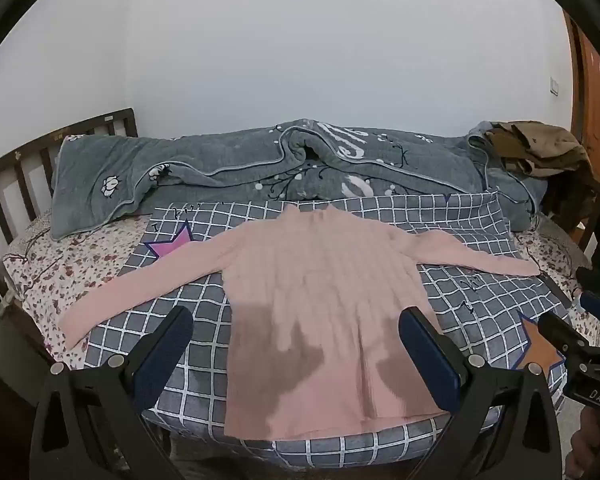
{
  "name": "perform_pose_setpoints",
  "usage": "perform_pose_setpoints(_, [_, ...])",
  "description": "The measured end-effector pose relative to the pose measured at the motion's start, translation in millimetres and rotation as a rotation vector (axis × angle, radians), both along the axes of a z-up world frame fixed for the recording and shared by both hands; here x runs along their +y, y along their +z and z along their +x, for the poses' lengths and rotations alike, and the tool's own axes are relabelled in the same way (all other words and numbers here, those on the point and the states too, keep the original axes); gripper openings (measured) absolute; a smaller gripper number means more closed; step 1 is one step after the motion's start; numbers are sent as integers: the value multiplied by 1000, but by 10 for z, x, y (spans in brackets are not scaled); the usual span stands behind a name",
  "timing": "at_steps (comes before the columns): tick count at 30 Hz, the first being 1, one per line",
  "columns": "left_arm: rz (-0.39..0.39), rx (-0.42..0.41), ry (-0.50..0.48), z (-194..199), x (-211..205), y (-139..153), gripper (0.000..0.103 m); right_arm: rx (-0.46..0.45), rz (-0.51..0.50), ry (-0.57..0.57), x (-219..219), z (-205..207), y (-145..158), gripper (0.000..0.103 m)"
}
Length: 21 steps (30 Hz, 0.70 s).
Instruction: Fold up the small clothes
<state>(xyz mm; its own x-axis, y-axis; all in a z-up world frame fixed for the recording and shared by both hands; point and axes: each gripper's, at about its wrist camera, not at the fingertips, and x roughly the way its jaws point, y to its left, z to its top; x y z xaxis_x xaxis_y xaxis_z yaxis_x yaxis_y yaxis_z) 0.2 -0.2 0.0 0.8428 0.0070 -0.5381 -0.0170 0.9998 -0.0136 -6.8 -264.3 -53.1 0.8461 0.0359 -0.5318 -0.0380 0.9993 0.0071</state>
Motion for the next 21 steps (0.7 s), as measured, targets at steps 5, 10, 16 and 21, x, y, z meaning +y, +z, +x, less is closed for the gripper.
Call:
perform_pose_setpoints(5, [0, 0, -3, -5, 4, 1, 103, -15, -12, -2, -13, -57, 41, 103])
perform_pose_setpoints(10, [-3, -6, 6, -48, -18, 43, 103, -8, -12, -13, -19, -83, 96, 103])
perform_pose_setpoints(16, [-15, -1, 7, -32, -12, 41, 103, -2, -6, -11, -47, -83, 110, 103])
perform_pose_setpoints(21, [-19, -3, 8, -35, 0, 41, 103, -7, -2, -10, -21, -94, 103, 103])
